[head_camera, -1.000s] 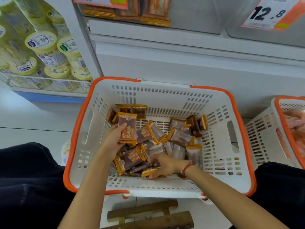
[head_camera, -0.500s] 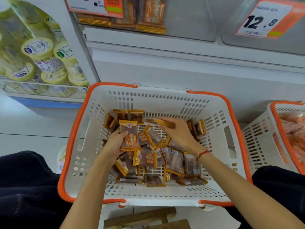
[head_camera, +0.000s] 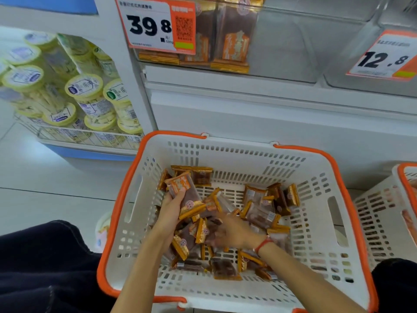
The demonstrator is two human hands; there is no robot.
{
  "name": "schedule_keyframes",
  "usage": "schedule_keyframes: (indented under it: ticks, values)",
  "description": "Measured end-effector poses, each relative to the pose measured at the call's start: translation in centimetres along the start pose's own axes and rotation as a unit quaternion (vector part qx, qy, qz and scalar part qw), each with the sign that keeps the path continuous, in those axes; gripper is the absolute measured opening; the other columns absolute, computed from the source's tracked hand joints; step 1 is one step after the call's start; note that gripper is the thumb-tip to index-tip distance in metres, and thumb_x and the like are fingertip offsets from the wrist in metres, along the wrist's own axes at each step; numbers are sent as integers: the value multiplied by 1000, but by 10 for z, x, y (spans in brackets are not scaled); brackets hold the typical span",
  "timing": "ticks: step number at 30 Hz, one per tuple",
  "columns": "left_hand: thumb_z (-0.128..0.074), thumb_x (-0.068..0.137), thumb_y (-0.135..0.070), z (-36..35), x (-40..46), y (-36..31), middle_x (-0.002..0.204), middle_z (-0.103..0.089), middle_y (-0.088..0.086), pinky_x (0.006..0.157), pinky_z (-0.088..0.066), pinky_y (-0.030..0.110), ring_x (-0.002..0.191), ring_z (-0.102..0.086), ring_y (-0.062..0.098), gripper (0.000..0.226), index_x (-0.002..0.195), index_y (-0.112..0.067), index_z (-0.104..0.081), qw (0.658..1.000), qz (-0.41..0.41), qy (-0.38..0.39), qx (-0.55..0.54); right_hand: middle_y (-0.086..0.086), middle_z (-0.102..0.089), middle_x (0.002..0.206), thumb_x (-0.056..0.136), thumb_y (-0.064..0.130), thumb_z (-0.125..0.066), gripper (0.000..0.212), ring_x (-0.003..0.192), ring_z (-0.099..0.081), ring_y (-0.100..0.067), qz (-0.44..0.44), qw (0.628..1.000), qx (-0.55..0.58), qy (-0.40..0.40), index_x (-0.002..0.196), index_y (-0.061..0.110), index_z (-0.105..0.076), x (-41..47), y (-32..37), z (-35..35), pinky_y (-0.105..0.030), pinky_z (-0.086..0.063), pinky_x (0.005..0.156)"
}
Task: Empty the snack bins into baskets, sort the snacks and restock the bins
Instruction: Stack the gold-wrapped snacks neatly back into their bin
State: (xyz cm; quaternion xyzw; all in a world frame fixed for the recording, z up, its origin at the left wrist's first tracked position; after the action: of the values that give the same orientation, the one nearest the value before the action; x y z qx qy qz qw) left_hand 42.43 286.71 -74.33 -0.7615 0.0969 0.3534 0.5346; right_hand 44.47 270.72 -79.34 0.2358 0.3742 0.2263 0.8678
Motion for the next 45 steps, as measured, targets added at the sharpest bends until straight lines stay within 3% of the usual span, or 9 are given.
schedule_keyframes:
  ticks: [4, 8, 14, 20, 24, 29, 36, 39, 45]
  values:
    - [-55, 96, -39, -5, -3, -3, 123, -67, -2, 104, -46, 44, 111, -64, 18, 43, 136, -24, -51, 999, -14, 22, 48, -11, -46, 137, 83, 30, -66, 70, 124, -45, -34, -13, 988, -151, -3, 143, 20, -32, 11, -10, -37, -45, -45, 98]
    - [-58, 95, -34, -2, -2, -3, 127, -64, 2, 105, -45, 47, 114, -62, 23, 45, 138, -24, -48, 999, -2, 12, 45, -2, -56, 122, 94, 17, -56, 47, 104, -58, -19, -95, 979, 182, -14, 135, 21, -33, 3, -15, -9, -26, -52, 79]
    - [-41, 102, -30, -9, -4, -1, 103, -74, 10, 96, -50, 45, 97, -68, 28, 33, 122, -13, -61, 999, 19, 6, -26, -22, -58, 130, 98, 10, -50, 34, 100, -65, -26, -96, 755, 647, 50, 132, 7, -54, -39, -4, 53, -35, -57, 83]
    - [-50, 100, -19, -39, -22, -26, 103, -72, 9, 55, -55, 24, 79, -71, 18, 29, 127, -11, -54, 998, 22, 54, -26, -15, -63, 125, 97, 15, -54, 30, 98, -66, -22, -68, 834, 544, -62, 127, 11, -56, -63, 24, 118, -30, -56, 75]
    - [-52, 99, -19, -61, -41, -44, 93, -74, 6, 63, -57, 33, 77, -72, 20, 25, 121, -9, -59, 995, 15, 99, -21, 11, -67, 109, 91, 29, -65, 20, 93, -64, 2, 38, 898, 309, -312, 111, 30, -61, -96, 72, 189, -14, -47, 75]
    - [-38, 105, -24, -76, -67, -69, 115, -71, 3, 94, -49, 43, 111, -63, 18, 33, 114, -19, -70, 981, -51, 172, -76, 21, -48, 136, 96, 50, -49, 35, 120, -40, 10, 123, 960, 126, -217, 129, 43, -58, -100, 136, 166, -7, -34, 92]
    - [-38, 103, -16, -68, -81, -94, 79, -72, 0, 75, -47, 37, 81, -64, 21, 37, 86, -14, -71, 983, -107, 132, -64, 16, -55, 111, 87, 34, -70, 45, 110, -52, -5, 41, 933, 212, -288, 129, 31, -54, -109, 112, 177, -28, -44, 97]
    - [-37, 103, -22, -72, -86, -103, 91, -75, -5, 76, -47, 35, 89, -68, 12, 34, 107, -8, -68, 984, -116, 130, -30, 20, -64, 98, 82, 30, -75, 19, 99, -59, 0, 54, 910, 270, -310, 98, 35, -66, -113, 108, 182, -25, -50, 88]
    - [-56, 92, -33, -75, -88, -114, 129, -62, 7, 108, -39, 49, 121, -56, 23, 45, 133, -14, -52, 990, -117, 66, -31, 1, -65, 110, 86, 37, -70, 33, 99, -63, -9, -6, 874, 404, -270, 109, 17, -59, -106, 98, 170, -20, -49, 71]
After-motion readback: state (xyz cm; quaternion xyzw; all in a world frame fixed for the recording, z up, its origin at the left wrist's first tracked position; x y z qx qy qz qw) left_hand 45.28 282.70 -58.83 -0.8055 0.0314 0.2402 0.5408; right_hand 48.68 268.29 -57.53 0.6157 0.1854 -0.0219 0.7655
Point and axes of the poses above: each hand's wrist, its own x-axis towards the middle knuckle, its own z-axis out of the back of the hand, y = z × x, the point moved 9 cm from there along x, towards the middle knuckle
